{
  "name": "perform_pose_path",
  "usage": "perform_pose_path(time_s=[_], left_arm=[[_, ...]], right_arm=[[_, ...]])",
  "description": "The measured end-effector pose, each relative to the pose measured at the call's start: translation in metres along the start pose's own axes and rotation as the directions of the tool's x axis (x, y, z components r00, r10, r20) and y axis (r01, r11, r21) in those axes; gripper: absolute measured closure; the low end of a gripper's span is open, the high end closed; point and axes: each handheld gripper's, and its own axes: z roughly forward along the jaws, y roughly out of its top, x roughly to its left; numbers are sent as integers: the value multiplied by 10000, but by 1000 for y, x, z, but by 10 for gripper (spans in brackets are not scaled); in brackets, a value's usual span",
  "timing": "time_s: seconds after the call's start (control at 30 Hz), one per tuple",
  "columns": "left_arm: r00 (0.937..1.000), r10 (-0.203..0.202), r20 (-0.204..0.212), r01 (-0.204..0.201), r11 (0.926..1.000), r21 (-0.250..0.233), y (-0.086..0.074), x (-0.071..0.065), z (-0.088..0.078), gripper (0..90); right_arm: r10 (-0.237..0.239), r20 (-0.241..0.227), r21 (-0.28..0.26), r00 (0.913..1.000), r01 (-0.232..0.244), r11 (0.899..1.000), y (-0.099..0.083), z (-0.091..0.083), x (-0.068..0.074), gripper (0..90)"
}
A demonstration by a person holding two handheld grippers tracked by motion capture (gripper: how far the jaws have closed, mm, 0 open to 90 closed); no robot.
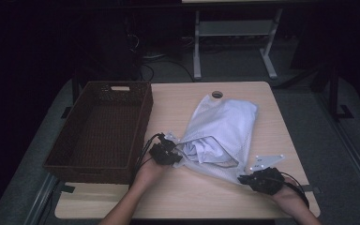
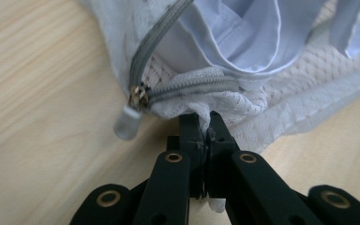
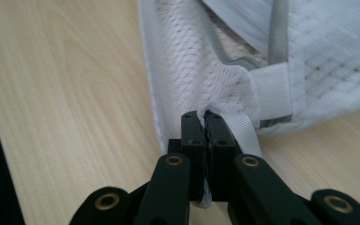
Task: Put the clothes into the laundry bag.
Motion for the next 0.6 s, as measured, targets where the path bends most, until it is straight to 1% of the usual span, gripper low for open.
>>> perform_pose_path(time_s=[0.03, 0.07, 0.1, 0.13, 0.17, 0.23, 0.27, 0.3, 0.33, 0.4, 0.43, 0.47, 0.6], left_arm=[[9999, -42, -123, 41, 10000, -47, 0, 1, -1, 848], [9996, -197, -196, 193, 9996, -183, 0, 1, -4, 779], [9992, -389, -18, 388, 9983, -429, 1, 1, -10, 739], [9990, -445, 70, 449, 9972, -606, 3, -1, -16, 724], [9989, -471, 83, 476, 9959, -771, 4, -3, -21, 682], [9995, -321, 81, 328, 9934, -1100, 10, -9, -35, 618], [9996, -255, 74, 262, 9929, -1164, 12, -11, -38, 584], [9998, -166, 112, 180, 9908, -1343, 14, -14, -43, 553], [9998, -75, 187, 103, 9876, -1566, 16, -18, -47, 542], [9993, 116, 364, -55, 9864, -1643, 19, -24, -47, 502], [9984, 283, 486, -200, 9861, -1650, 21, -29, -45, 486], [9980, 371, 519, -284, 9869, -1587, 22, -31, -43, 466], [9944, 718, 780, -607, 9888, -1360, 28, -44, -28, 442]], right_arm=[[-88, -40, 25, 10000, 89, 10000, 1, 2, 1, 879], [-169, -44, 94, 9998, 170, 9998, 2, 3, 3, 878], [-248, -11, 156, 9997, 248, 9996, 3, 5, 4, 878], [-281, -5, 182, 9996, 281, 9994, 3, 5, 4, 878], [-253, -36, 147, 9997, 254, 9996, 3, 5, 4, 879], [-202, -52, 127, 9998, 203, 9997, 3, 4, 3, 878], [-188, -92, 116, 9998, 189, 9998, 3, 5, 2, 878], [-195, -94, 113, 9998, 196, 9997, 3, 5, 2, 878], [-215, -98, 120, 9997, 216, 9997, 4, 5, 2, 878], [-228, -117, 110, 9997, 229, 9997, 4, 6, 3, 878], [-211, -135, 106, 9997, 212, 9997, 5, 5, 3, 878], [-249, -145, 81, 9996, 250, 9997, 5, 6, 3, 878], [-253, -161, 149, 9996, 255, 9996, 5, 6, 3, 878]])
